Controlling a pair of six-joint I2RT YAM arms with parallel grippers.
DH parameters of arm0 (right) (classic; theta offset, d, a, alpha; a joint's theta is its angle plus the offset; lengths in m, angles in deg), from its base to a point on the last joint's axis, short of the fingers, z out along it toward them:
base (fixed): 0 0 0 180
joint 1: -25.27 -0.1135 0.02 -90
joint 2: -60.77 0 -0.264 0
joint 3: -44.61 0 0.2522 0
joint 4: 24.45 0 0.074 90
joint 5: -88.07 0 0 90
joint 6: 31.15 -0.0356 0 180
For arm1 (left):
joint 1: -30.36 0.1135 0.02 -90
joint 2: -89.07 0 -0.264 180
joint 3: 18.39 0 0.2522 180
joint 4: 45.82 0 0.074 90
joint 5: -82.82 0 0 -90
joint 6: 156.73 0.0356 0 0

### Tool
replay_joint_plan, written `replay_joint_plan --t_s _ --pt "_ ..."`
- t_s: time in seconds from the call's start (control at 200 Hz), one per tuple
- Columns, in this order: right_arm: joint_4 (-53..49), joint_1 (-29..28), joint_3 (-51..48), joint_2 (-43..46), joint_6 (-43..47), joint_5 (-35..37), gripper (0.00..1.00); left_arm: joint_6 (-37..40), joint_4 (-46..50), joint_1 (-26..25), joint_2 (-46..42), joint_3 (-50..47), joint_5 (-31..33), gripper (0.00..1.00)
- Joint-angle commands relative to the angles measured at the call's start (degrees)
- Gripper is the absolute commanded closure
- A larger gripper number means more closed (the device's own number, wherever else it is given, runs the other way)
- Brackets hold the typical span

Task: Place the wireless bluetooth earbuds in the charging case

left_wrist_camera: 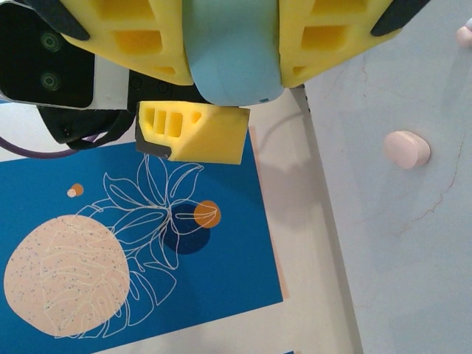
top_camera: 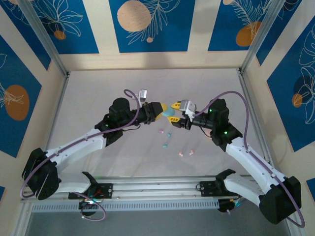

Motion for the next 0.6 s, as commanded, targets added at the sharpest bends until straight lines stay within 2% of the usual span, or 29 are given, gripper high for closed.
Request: replay_joint_plan --t_s 0.0,0.395,0.595 --pt "-2.57 0.54 1.87 -0.55 1.16 -1.07 0.52 0.54 -3.1 0.21 -0.61 0.08 -2.2 0.85" --pt "-3.27 1.54 2.58 -0.59 0.7 -1.51 0.48 0.73 -3.93 0.2 -0.75 -0.08 -2.6 0.85" --pt "-3.01 1.55 2.81 -0.07 0.09 -1.81 0.6 0.79 -3.98 0.16 -0.78 -0.09 -2.68 0.84"
